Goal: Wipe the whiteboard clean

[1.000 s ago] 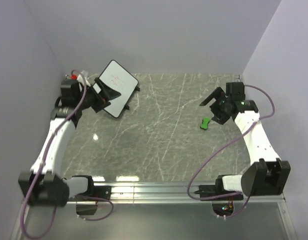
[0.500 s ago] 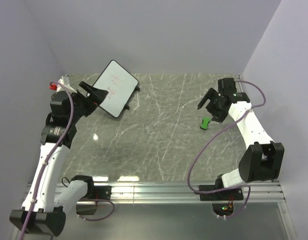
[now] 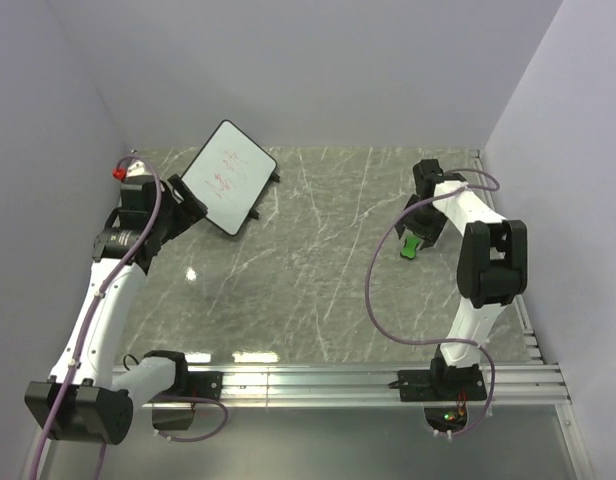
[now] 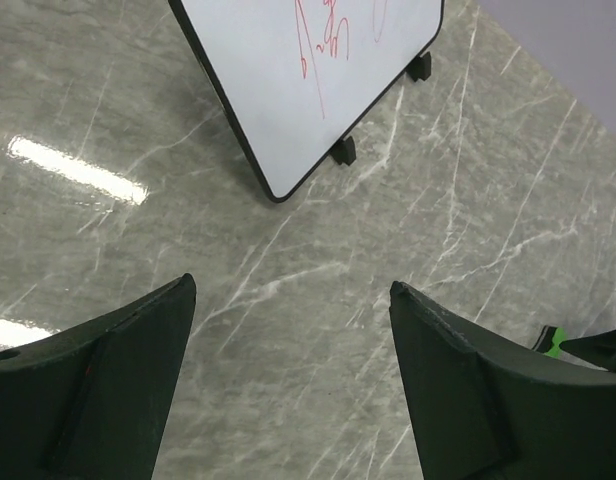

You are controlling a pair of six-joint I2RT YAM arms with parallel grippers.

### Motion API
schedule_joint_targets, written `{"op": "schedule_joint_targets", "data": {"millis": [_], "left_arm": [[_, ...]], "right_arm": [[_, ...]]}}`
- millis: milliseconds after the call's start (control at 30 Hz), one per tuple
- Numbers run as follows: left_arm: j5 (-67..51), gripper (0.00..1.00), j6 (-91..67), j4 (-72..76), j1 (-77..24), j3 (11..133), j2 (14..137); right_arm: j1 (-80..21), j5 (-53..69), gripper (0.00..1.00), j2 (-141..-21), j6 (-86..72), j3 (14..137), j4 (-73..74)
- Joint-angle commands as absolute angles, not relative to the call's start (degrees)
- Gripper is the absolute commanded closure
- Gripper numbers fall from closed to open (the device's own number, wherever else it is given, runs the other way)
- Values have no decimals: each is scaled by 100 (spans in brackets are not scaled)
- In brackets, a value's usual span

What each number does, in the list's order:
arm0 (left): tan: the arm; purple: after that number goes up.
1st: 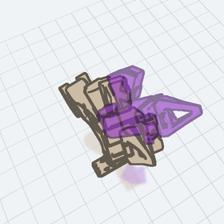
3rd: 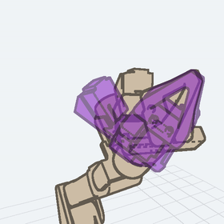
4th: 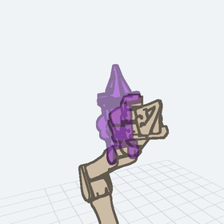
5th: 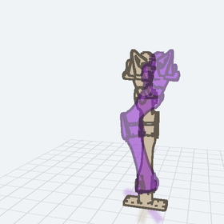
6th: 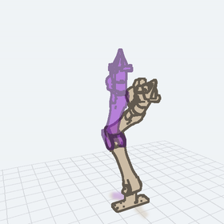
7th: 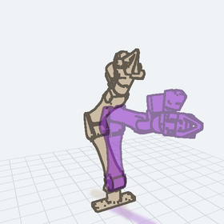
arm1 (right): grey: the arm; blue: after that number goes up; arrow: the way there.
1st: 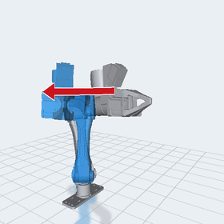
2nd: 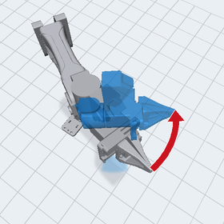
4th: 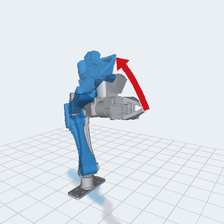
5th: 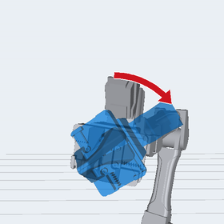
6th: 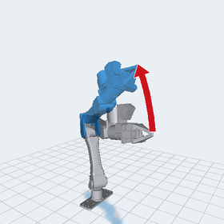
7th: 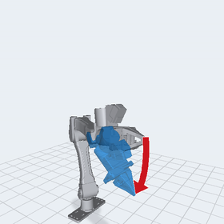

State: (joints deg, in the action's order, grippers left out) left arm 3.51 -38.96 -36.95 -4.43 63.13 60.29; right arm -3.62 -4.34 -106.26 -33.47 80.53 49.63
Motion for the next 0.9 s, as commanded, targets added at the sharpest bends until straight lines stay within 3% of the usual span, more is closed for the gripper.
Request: {"op": "schedule_joint_targets", "data": {"millis": [0, 400, 700, 867], "left_arm": [[509, 16, -3630, -3840, -562, 6627, 6099], [703, 15, -3621, -3815, -712, 6671, 6082], [782, 16, -3595, -3779, -712, 6557, 6108], [826, 16, -3559, -3753, -703, 6539, 6144]], "right_arm": [[-352, -835, 34, -10617, -3287, 8051, 4834], [-352, -985, 39, -11320, -3366, 8095, 4553], [-352, -1125, 47, -11400, -3278, 8349, 4684], [-387, -1160, 46, -11242, -3182, 8437, 4843]]}}
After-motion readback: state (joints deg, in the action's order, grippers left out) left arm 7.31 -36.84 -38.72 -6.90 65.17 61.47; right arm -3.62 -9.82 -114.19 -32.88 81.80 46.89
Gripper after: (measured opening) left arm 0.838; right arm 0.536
